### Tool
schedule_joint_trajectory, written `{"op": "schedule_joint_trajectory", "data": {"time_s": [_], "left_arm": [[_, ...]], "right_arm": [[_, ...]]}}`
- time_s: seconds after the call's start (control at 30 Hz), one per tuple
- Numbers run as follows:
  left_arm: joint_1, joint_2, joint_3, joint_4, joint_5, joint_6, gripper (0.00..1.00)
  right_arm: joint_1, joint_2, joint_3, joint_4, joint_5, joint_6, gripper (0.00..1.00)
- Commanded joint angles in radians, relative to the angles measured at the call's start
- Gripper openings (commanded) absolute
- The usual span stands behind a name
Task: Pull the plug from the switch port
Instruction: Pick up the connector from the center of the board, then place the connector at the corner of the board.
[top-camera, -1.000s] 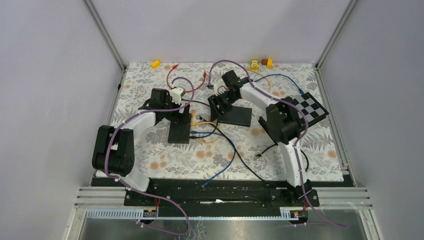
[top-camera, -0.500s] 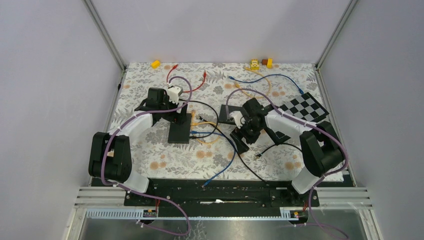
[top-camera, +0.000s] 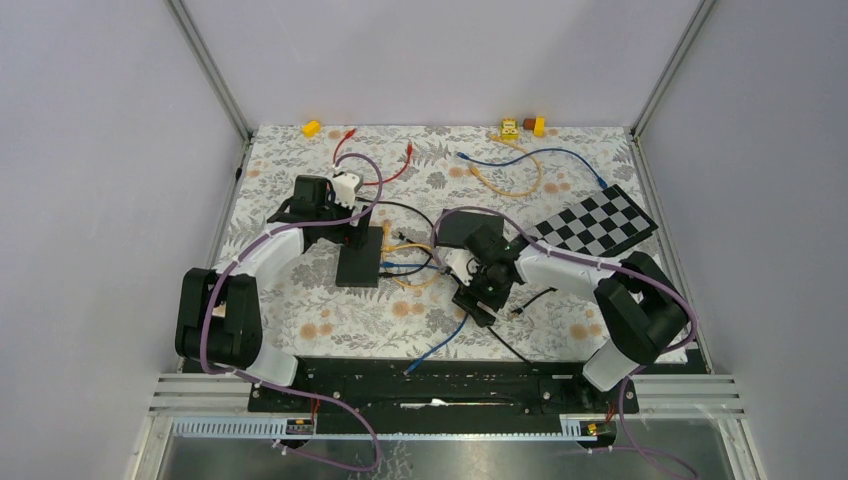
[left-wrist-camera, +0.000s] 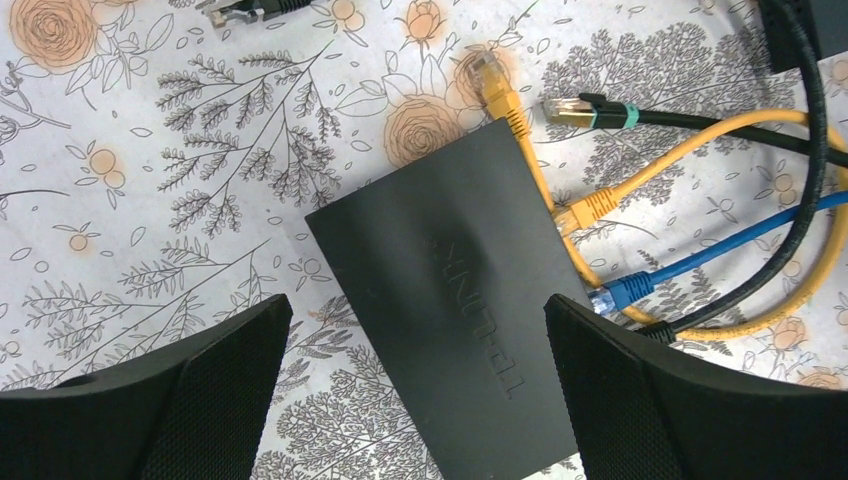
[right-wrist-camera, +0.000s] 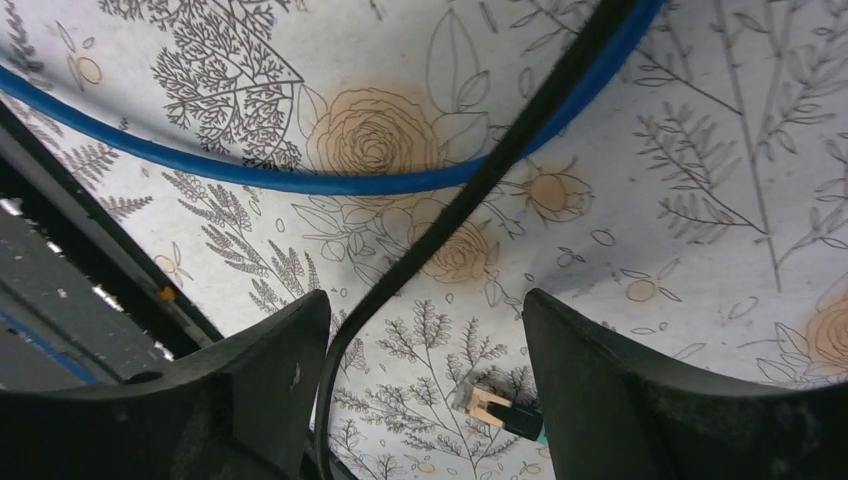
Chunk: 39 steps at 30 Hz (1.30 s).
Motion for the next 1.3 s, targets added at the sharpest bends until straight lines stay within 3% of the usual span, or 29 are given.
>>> {"op": "schedule_joint_trajectory", "data": {"time_s": [0.0,0.1,0.27,0.37,0.43,0.57,0.8,1.07,1.27], "left_arm": [[0.005,-0.015,0.010,-0.010,-0.055,0.029,0.99],[0.005,-0.023,0.003,-0.011,-0.077,0.036,0.99],[0.005,-0.042,-0.001,-0.016,-0.113,0.052,0.99],[0.005,-0.048,-0.002,-0.012,-0.129,0.059,0.99],[0.005,-0.051,-0.003,0.000,-0.131,0.059,0.99],[0.006,-0.049,0.016,0.004,-0.129,0.050,0.99],[0.023,-0.053,0.061,0.006,-0.105,0.025,0.99],[0.051,-0.045,0.091,-0.003,-0.071,0.010,0.99],[0.083,-0.047,0.090,0.005,-0.058,-0.010,0.99]], "right_arm": [[0.075,-0.008,-0.028,0.042,0.154,-0.004,0.76],[0.120,0.008,-0.033,0.049,0.187,-0.008,0.66],[0.128,-0.023,-0.027,0.015,0.245,-0.046,0.24],[0.127,-0.089,-0.013,-0.044,0.280,-0.085,0.07],[0.127,-0.147,0.004,-0.089,0.325,-0.104,0.00],[0.126,-0.287,0.066,-0.170,0.367,-0.131,0.00],[0.126,-0.455,0.278,-0.266,0.275,-0.151,0.00],[0.125,-0.439,0.576,-0.280,0.366,-0.213,0.00],[0.126,-0.302,0.907,-0.223,0.438,-0.246,0.00]]}}
